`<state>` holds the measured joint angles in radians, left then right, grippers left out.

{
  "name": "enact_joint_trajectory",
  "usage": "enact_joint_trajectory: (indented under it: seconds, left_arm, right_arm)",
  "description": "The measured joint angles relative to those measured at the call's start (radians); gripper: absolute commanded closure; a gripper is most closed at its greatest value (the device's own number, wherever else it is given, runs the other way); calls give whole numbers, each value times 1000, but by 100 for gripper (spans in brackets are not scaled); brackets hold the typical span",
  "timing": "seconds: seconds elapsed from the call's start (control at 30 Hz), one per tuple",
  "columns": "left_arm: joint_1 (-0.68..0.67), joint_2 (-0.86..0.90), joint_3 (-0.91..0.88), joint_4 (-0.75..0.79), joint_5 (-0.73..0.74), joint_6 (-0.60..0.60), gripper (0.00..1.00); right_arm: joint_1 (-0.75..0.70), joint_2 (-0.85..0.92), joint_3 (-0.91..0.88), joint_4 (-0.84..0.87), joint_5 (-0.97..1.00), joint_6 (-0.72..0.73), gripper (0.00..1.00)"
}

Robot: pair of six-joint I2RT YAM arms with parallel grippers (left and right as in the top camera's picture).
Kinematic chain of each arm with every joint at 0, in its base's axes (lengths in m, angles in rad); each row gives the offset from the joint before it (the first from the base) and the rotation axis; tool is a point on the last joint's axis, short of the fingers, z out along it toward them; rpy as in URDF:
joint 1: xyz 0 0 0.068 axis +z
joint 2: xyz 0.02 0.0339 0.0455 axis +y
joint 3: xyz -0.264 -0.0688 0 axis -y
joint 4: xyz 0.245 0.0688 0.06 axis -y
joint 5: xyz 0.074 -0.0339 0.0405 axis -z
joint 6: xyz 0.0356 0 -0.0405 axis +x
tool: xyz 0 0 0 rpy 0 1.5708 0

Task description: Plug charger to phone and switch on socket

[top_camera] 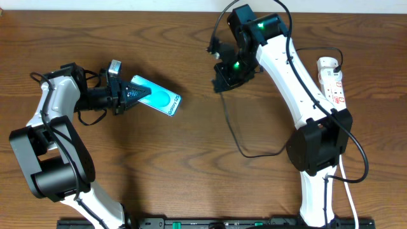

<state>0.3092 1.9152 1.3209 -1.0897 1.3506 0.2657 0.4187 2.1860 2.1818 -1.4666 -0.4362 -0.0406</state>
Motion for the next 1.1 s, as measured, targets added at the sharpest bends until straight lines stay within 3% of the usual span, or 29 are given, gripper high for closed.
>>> enact_joint_trajectory:
  seconds: [0.17, 0.3, 0.67, 1.1]
  left_arm:
    - [0, 0, 0, 0, 13, 0, 93]
    - [0, 0, 0, 2, 33, 0, 93]
    - [0, 0, 0, 9, 39, 0, 93]
    - [0, 0, 0, 13, 39, 0, 93]
  right_arm:
    - [-2, 0, -10, 11, 253, 197, 99]
    - [-2, 0, -97, 71, 330, 272, 99]
    - [-2, 22, -380, 208, 364, 356, 99]
    - [-2, 22, -486, 301, 366, 393, 99]
